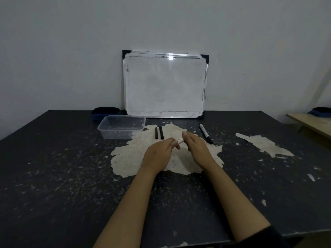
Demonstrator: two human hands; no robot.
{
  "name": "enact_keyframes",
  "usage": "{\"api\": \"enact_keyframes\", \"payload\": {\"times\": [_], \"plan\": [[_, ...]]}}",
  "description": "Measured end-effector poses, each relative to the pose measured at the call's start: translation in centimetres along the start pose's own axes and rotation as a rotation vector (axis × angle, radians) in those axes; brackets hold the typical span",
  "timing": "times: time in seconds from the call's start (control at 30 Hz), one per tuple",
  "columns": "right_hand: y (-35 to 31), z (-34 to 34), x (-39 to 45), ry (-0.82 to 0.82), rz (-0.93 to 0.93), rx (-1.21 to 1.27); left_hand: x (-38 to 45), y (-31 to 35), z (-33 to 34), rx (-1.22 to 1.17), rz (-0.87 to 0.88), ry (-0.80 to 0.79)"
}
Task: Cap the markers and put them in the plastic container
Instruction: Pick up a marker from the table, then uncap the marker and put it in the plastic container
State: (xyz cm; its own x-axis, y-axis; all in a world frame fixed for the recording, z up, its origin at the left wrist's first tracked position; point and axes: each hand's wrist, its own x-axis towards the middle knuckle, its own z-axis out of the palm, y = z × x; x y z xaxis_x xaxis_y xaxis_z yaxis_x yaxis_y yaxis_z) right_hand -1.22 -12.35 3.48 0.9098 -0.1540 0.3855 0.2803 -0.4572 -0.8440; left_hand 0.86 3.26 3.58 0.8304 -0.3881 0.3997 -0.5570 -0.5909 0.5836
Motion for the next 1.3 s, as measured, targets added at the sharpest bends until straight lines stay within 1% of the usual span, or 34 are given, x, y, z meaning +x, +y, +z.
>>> {"api": "enact_keyframes", "payload": {"times": [0.1,0.23,0.37,0.43,0.57,0.63,0.67,0.7,0.73,0.83,0.87,0.9,1.0,1.07,1.13,1.2,1.27,1.3], "plan": [[-0.1,0.0,-0.2,-0.005,-0.01,-0.01,0.2,0.0,-0.4,-0.166,-0.104,-0.106],[-0.4,0.1,-0.4,-0.015,-0.041,-0.013,0.9,-0.3,-1.1,-0.563,-0.257,-0.323],[-0.8,0.3,-0.6,-0.023,-0.095,-0.003,0.9,-0.8,-2.3,-0.9,-0.461,-0.556],[-0.9,0.3,-0.7,-0.029,-0.12,-0.01,0.9,-1.0,-2.5,-1.051,-0.555,-0.644],[-0.6,0.5,-0.6,0.006,-0.107,0.035,0.9,-1.2,-2.6,-1.249,-0.612,-0.723],[-0.6,0.0,-0.3,0.07,-0.043,0.126,0.7,-1.4,-3.1,-1.349,-0.608,-0.781],[-0.3,-0.5,-0.2,0.103,-0.006,0.163,0.6,-1.5,-3.3,-1.373,-0.595,-0.773],[0.0,-1.0,-0.1,0.116,0.007,0.162,0.5,-1.5,-3.4,-1.386,-0.577,-0.724],[0.4,-1.5,0.1,0.103,0.003,0.094,0.6,-1.5,-3.3,-1.395,-0.557,-0.646],[2.4,-1.7,0.7,-0.018,0.006,-0.34,0.9,-1.1,-2.4,-1.441,-0.534,-0.408],[2.8,-1.6,0.9,-0.045,0.017,-0.419,1.0,-1.0,-2.0,-1.473,-0.541,-0.35],[3.0,-1.4,0.9,-0.053,0.023,-0.446,1.1,-0.9,-1.7,-1.51,-0.553,-0.301],[2.9,-1.5,0.8,-0.003,0.064,-0.479,1.3,-1.0,-1.0,-1.567,-0.573,-0.181],[3.1,-1.7,0.6,0.005,0.106,-0.537,1.4,-1.1,-0.9,-1.567,-0.574,-0.135],[3.3,-1.8,0.5,-0.005,0.147,-0.552,1.4,-1.1,-0.9,-1.503,-0.579,-0.106],[3.0,-1.6,0.4,0.02,0.111,-0.561,1.6,-1.4,-0.8,-1.443,-0.588,-0.056],[2.3,-1.5,0.3,0.052,0.009,-0.483,1.7,-1.7,-0.7,-1.517,-0.61,-0.002],[1.8,-1.5,0.2,0.033,-0.028,-0.381,1.8,-1.9,-0.7,-1.582,-0.625,0.026]]}}
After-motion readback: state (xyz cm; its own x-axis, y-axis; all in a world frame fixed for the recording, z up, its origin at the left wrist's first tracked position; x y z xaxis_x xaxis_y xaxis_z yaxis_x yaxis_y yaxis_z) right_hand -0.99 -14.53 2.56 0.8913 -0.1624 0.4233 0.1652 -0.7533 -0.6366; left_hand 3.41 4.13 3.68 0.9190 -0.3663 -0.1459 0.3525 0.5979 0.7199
